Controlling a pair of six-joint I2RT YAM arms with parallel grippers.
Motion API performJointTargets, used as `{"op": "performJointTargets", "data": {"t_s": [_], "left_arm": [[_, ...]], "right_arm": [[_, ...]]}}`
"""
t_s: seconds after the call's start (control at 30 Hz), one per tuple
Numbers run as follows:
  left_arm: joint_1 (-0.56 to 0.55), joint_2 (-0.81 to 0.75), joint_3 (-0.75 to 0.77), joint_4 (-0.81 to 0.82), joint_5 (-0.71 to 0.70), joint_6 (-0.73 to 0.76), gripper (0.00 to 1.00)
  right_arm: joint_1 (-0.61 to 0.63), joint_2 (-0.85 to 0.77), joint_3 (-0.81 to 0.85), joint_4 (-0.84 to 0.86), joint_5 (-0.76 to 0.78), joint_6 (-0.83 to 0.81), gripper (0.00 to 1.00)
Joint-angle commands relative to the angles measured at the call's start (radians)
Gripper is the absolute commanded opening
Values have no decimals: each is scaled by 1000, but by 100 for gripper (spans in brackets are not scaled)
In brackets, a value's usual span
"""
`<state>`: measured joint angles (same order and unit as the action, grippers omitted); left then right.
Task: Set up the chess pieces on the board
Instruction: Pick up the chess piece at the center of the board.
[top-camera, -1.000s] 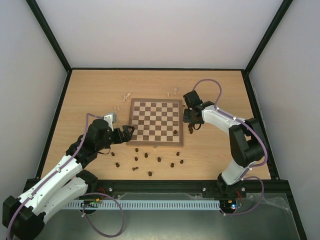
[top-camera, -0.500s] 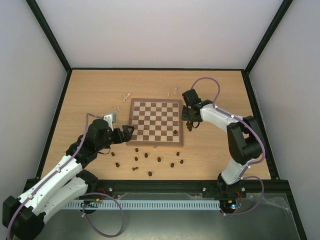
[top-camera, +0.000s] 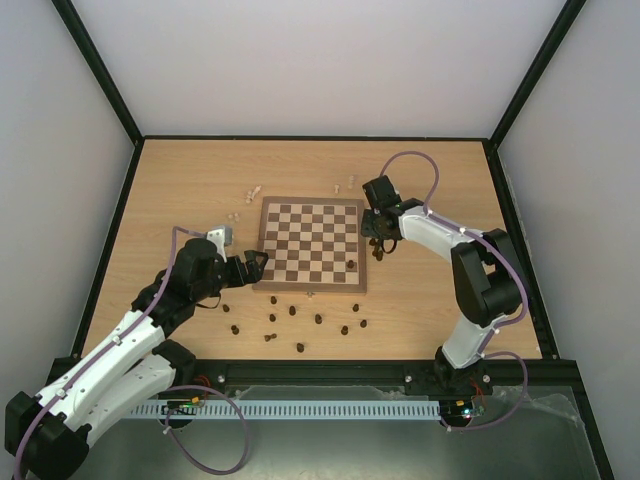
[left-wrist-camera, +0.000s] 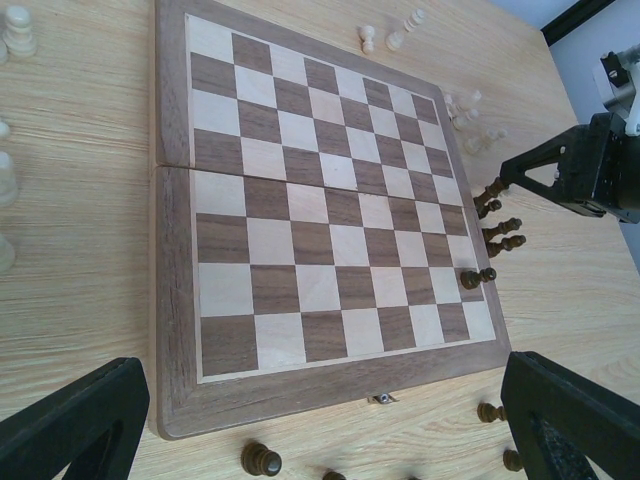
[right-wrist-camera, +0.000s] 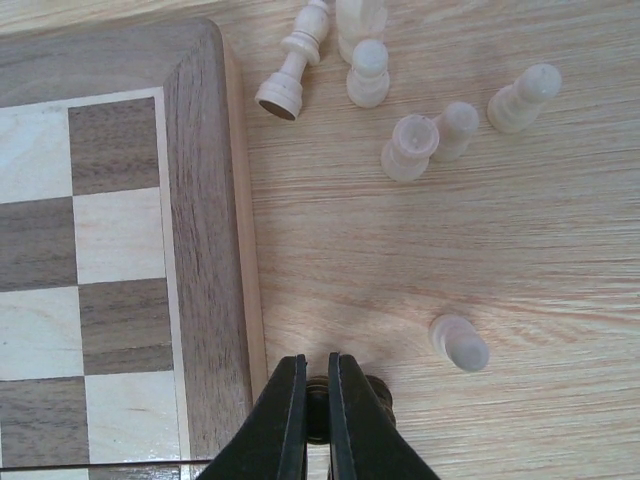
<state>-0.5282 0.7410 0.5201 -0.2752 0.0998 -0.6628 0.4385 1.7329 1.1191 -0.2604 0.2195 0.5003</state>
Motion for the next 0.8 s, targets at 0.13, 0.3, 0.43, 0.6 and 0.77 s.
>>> {"op": "performJointTargets", "data": {"t_s": [0.13, 0.3, 0.43, 0.6, 0.77], "left_arm": [[-6, -8, -17, -3, -5, -9, 100], [-6, -9, -16, -8, -6, -7, 99], [-6, -8, -17, -8, -8, -6, 100], [-6, -5, -15, -6, -9, -5, 100], [-7, -8, -17, -8, -9, -6, 99]], "right_arm": [[-3, 22, 28, 4, 59, -9, 1], [-3, 45, 55, 10, 73, -13, 1], [-3, 50, 62, 32, 63, -8, 1], [-3, 56, 92, 24, 61, -12, 1], [-3, 24, 95, 11, 64, -14, 1]]}}
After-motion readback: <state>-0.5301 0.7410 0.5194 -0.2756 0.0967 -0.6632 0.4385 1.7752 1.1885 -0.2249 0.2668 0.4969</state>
